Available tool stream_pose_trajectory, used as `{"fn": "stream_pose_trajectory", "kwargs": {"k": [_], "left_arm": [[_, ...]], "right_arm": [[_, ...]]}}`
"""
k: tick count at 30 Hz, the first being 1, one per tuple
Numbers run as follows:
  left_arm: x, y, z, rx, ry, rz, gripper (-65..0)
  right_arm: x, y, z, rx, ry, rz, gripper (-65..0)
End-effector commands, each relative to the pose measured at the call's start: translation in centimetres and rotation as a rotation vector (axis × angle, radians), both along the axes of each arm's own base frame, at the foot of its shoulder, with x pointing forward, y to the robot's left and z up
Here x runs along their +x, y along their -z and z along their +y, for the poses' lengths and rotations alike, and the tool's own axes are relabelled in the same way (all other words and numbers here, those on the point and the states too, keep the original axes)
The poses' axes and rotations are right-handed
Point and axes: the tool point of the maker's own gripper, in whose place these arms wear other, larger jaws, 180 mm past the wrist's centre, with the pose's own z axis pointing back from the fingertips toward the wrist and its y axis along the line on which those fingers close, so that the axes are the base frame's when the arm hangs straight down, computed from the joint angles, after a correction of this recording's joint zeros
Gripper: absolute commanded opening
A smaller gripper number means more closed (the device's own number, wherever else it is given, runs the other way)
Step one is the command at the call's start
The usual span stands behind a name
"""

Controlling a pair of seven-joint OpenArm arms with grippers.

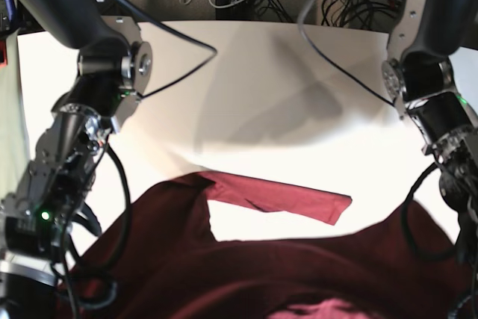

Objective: Layout the t-shirt on the table in an organized manner, then fold the t-shirt properly
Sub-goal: 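Hold the shirt raised with both grippers, letting it hang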

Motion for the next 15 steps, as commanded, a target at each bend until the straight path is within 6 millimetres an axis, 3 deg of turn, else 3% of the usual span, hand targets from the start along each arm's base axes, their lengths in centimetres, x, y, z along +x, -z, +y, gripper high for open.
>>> {"fn": "stream_pose_trajectory", "kwargs": {"k": [1,5,9,15], "left_arm": [[-1.5,-2.2,0.0,0.016,-0.010,-0.075,-64.8],[-2.6,-3.3,-0.4,0.026,-0.010,-0.119,-64.8],[-3.5,-3.8,-0.5,0.031,-0.013,-0.144,-64.8],[-4.1,-5.3,-0.3,0.031,-0.020,-0.182,-64.8]], "right_arm": [[-1.9,-2.3,0.1,-0.004,0.000,-0.096,-63.1],[-3.0,-3.8,0.1,-0.005,0.001,-0.148,-60.9],[-3.6,-4.8,0.1,-0.007,0.006,-0.176,-65.0],[-4.2,-6.4,-0.1,-0.028,0.071,-0.205,-65.0]]}}
